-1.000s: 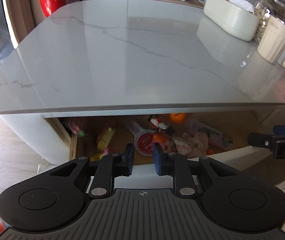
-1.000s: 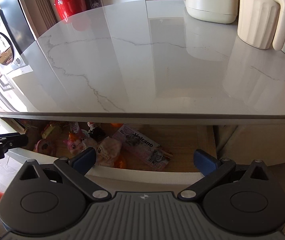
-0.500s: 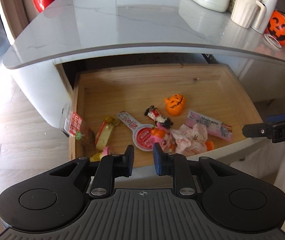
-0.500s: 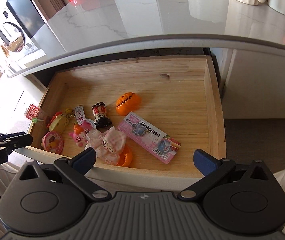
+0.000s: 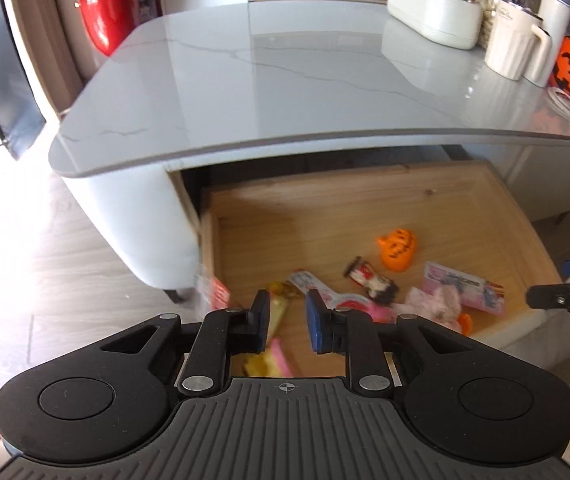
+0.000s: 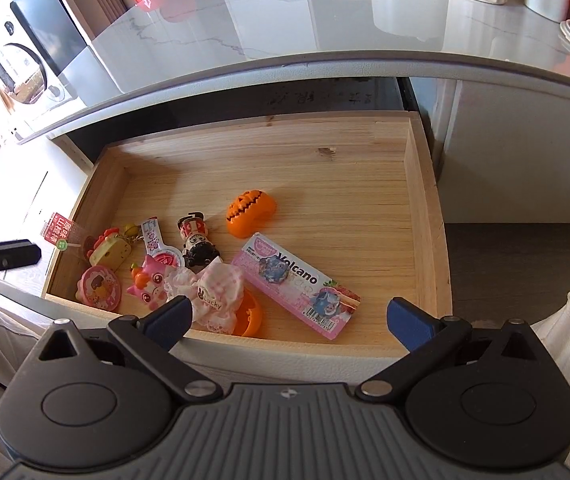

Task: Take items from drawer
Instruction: 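Grasp the clear red-labelled snack bag in the drawer with the left tool, then lift the snack bag onto the counter with left tool while right tool moves orange pumpkin there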

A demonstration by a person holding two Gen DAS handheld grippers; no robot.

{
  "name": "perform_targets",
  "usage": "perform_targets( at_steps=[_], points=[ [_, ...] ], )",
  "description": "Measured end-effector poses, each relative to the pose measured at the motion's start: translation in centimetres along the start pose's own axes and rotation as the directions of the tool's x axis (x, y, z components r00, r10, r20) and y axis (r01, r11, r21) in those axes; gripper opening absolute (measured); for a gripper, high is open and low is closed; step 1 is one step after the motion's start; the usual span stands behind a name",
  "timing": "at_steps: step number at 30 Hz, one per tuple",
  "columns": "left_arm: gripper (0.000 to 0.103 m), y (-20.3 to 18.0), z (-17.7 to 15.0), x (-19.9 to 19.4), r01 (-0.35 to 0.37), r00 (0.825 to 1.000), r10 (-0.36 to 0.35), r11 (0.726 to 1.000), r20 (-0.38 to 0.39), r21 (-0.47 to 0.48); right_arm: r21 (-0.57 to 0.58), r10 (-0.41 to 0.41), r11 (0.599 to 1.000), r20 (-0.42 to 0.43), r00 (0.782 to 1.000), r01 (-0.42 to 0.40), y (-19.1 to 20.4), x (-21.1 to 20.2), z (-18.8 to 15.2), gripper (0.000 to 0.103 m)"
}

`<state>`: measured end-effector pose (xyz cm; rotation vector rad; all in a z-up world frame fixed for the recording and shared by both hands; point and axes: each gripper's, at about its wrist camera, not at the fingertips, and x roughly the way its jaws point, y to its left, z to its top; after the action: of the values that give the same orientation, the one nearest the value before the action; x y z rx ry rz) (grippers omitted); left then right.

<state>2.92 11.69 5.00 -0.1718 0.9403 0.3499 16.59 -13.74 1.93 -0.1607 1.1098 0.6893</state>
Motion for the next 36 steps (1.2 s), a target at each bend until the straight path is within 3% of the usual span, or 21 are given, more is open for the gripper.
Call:
perform_targets(
  at_steps=[6,14,20,23,27,31,36],
  points=[
    [0.023,2.9,2.0,3.0,-0.108,0.991,0.112,0.992,-0.076,0.057,-0.001,0.015,1.0,-0.021,1.0,-0.015,-0.2,0.2,0.3,0.103],
    [0.027,3.2,2.2,8.4,-0.102,0.968,0.12,0.991,-0.22,0.092,-0.006,0.086,0.996,-0.09,0.992,-0.086,-1.3,1.0,1.7,0.103],
    [0.02,1.9,2.9,9.9,-0.093,0.966,0.121,0.987,-0.229,0.131,-0.212,0.054,0.976,0.055,0.997,-0.042,0.8,-1.1,4.1,0.103],
    [0.009,0.9,3.2,9.4,0.0,0.978,0.032,0.988,-0.207,0.154,-0.246,0.063,0.968,0.079,0.995,-0.042,1.1,-1.0,6.0,0.103],
    [0.009,-1.2,3.6,8.2,0.104,0.985,-0.076,0.978,-0.158,0.179,-0.318,0.036,0.948,0.078,0.996,-0.009,1.7,0.8,8.2,0.103],
    [0.009,-2.1,3.5,6.5,0.237,0.968,-0.22,0.959,-0.122,0.153,-0.415,0.025,0.91,0.026,0.999,-0.012,2.4,3.8,9.5,0.101],
    [0.008,-2.1,3.6,5.9,0.313,0.948,-0.301,0.941,-0.108,0.129,-0.584,-0.001,0.811,-0.056,0.998,-0.031,4.5,8.3,8.9,0.081]
  ],
)
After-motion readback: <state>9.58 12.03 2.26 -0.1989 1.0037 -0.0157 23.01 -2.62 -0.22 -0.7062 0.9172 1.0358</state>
